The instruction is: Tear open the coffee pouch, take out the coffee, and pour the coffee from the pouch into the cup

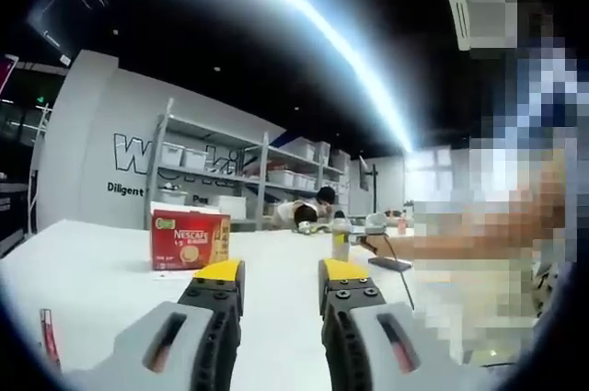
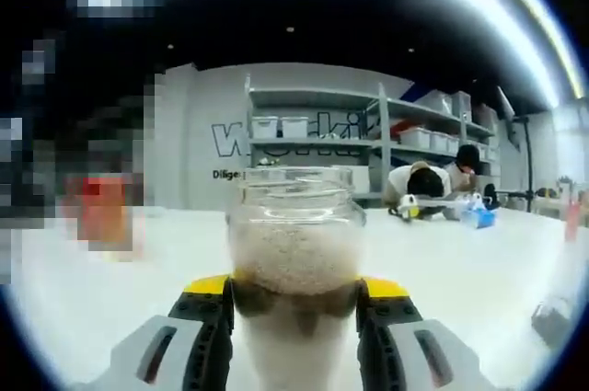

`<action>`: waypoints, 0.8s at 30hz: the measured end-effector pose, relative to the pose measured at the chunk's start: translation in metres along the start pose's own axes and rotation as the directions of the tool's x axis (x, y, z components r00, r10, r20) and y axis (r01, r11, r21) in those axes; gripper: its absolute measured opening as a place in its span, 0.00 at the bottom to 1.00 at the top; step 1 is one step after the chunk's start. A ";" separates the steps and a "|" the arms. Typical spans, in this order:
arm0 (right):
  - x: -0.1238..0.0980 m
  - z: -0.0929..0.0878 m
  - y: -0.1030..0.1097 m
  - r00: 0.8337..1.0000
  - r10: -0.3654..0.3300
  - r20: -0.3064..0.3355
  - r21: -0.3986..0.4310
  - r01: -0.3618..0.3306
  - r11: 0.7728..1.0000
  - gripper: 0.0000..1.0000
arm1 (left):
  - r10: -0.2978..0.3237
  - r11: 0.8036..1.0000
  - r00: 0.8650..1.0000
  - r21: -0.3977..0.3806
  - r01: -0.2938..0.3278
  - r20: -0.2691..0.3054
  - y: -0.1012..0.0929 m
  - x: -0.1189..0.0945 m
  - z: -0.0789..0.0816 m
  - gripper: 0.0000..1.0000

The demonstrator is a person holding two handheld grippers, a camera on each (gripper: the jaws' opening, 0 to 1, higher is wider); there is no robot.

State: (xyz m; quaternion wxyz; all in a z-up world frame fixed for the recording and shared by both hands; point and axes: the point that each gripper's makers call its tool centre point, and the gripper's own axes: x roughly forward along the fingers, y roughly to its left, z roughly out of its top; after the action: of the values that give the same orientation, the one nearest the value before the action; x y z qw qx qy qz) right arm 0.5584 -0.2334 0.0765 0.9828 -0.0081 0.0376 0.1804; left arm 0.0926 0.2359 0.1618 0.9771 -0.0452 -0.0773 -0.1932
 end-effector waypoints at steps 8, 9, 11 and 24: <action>-0.004 0.001 -0.004 1.000 0.008 0.017 0.029 -0.009 1.000 0.59 | 0.020 1.000 1.000 0.009 -0.020 0.004 0.006 0.001 -0.002 0.37; -0.005 0.002 -0.003 1.000 0.008 0.018 0.029 -0.009 1.000 0.60 | 0.022 1.000 1.000 0.014 -0.022 0.005 0.007 0.001 -0.002 0.38; -0.008 0.001 -0.001 1.000 0.009 0.009 0.017 -0.009 1.000 0.63 | 0.022 1.000 1.000 0.018 -0.022 0.006 0.008 0.003 -0.003 0.41; -0.058 0.023 0.026 0.995 -0.065 0.071 0.003 0.065 0.998 0.72 | 0.023 1.000 1.000 -0.001 -0.023 0.006 0.008 0.001 -0.002 0.45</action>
State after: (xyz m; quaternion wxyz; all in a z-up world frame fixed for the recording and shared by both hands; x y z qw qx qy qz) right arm 0.4968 -0.2287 0.1041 0.9889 -0.0024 0.0024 0.1486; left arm 0.0970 0.2431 0.1597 0.9790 -0.0470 -0.0798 -0.1816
